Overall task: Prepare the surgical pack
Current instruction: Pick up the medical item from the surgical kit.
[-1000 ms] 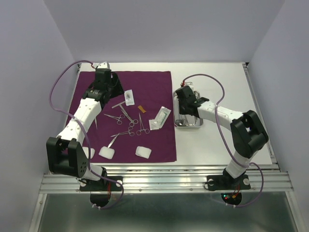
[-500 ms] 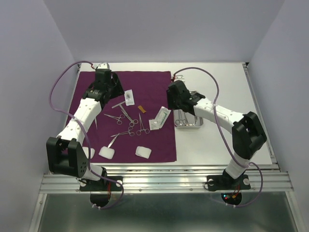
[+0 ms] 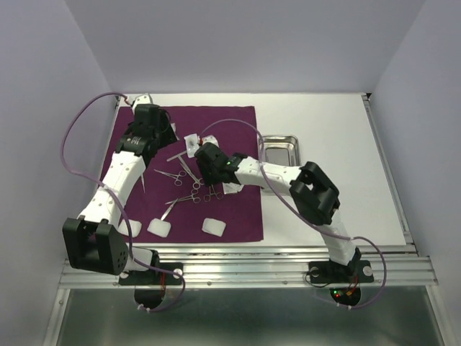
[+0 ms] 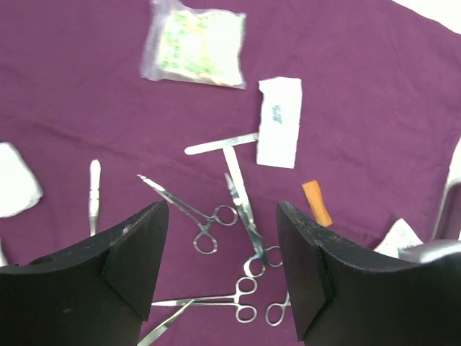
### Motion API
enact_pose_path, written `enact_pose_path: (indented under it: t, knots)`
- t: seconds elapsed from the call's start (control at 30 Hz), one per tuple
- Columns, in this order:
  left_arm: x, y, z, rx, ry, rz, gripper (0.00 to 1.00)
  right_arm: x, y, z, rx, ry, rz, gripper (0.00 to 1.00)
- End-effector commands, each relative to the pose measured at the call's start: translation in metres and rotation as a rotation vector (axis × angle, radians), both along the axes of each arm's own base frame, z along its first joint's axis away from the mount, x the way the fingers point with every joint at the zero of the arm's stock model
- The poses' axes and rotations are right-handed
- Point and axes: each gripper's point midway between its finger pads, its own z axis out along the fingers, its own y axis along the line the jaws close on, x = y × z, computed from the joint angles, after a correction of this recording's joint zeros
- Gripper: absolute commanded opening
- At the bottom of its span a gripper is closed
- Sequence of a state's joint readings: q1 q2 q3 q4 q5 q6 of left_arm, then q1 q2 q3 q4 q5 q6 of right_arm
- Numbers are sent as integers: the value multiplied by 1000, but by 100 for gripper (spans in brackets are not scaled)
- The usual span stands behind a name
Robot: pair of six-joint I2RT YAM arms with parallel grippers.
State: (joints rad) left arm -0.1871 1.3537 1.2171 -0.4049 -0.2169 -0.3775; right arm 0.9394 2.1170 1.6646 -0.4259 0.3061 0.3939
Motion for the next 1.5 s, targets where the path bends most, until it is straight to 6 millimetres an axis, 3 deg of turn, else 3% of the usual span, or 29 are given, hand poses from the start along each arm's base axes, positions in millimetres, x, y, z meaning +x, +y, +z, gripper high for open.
enact_pose_path:
  t: [0.0, 0.13, 0.5, 0.63, 0.83, 1.0, 1.23, 1.47]
  knots:
    - [-8, 27, 15, 20, -30, 91, 73, 5, 21, 5, 22, 2, 3, 52]
    - [-10, 36, 16, 11, -33, 105, 73, 0, 29, -11, -9, 14, 16, 50]
    - [-14, 34, 10, -1, -31, 80, 72, -11, 24, -47, -103, 38, -2, 39]
    - [-15, 34, 10, 4, -35, 77, 72, -10, 18, -51, -134, 43, -24, 33]
    - [-18, 37, 12, 16, -38, 83, 72, -7, 23, -25, -105, -4, -41, 17]
    - [-19, 36, 13, 12, -42, 80, 72, -3, 27, 12, -43, -47, -49, 6]
    - [-21, 36, 16, 10, -50, 79, 72, -2, 28, 53, 35, -95, -51, 4]
    - [-22, 36, 18, 11, -56, 78, 72, 6, 15, 71, 51, -124, -82, 4]
